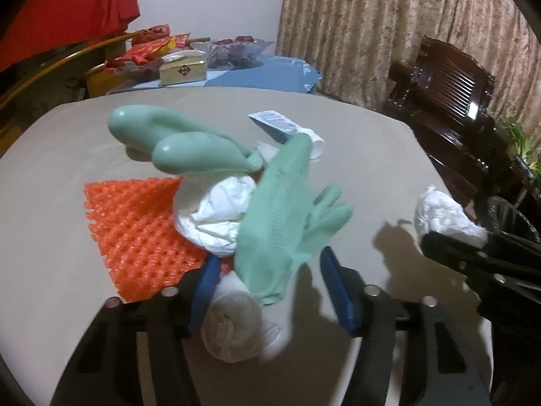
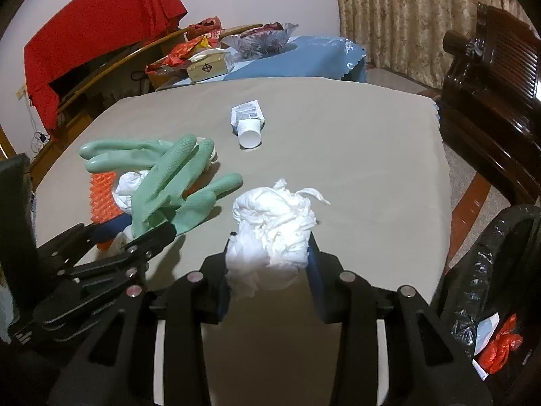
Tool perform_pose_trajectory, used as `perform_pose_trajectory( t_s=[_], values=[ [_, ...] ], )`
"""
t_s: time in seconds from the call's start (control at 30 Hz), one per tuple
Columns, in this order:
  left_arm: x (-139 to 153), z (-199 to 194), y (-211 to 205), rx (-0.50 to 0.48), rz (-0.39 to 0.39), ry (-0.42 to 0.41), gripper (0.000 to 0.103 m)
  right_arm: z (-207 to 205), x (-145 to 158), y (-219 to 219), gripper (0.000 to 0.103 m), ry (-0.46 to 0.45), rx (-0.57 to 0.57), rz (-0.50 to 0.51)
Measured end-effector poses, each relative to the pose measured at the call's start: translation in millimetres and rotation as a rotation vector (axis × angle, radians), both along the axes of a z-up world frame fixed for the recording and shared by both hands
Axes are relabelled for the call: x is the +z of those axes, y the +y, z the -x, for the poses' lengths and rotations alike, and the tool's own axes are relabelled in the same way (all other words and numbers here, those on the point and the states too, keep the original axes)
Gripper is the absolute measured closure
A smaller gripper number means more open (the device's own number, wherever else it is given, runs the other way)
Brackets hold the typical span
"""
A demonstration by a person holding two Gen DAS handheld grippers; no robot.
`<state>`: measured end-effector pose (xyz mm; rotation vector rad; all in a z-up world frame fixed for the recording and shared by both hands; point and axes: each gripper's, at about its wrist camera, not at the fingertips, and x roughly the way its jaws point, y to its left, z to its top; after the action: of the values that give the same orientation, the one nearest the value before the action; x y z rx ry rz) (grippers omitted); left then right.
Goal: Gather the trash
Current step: 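Grasp the green rubber glove and white cup with the left tool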
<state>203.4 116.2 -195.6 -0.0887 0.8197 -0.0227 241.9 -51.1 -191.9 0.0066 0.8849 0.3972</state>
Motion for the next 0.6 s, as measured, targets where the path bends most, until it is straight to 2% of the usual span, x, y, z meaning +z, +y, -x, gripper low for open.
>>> perform_pose_trajectory(
  t_s=[0.03, 0.17, 0.3, 0.37, 0.6],
  values=[
    [0, 0, 1, 0.009, 0.001, -0.001, 0.061, 1, 1, 0, 0.066, -0.003, 0.002, 0.001],
    [4, 6, 6, 0.021, 0.025, -0.006, 0.069, 5, 5, 1, 0.066, -0.012, 0.006, -0.003],
    [12, 17, 5, 0.023, 0.044, -0.018, 0.071, 8, 12, -2, 0.066, -0.023, 0.006, -0.009],
    [16, 24, 1, 0.014, 0.057, -0.018, 0.078, 10, 16, -4, 0.066, -0.030, 0.005, -0.011],
    [18, 43, -16, -0.007, 0.101, 0.001, 0.080, 16, 24, -13, 0.066, -0.041, -0.005, -0.016]
  ],
)
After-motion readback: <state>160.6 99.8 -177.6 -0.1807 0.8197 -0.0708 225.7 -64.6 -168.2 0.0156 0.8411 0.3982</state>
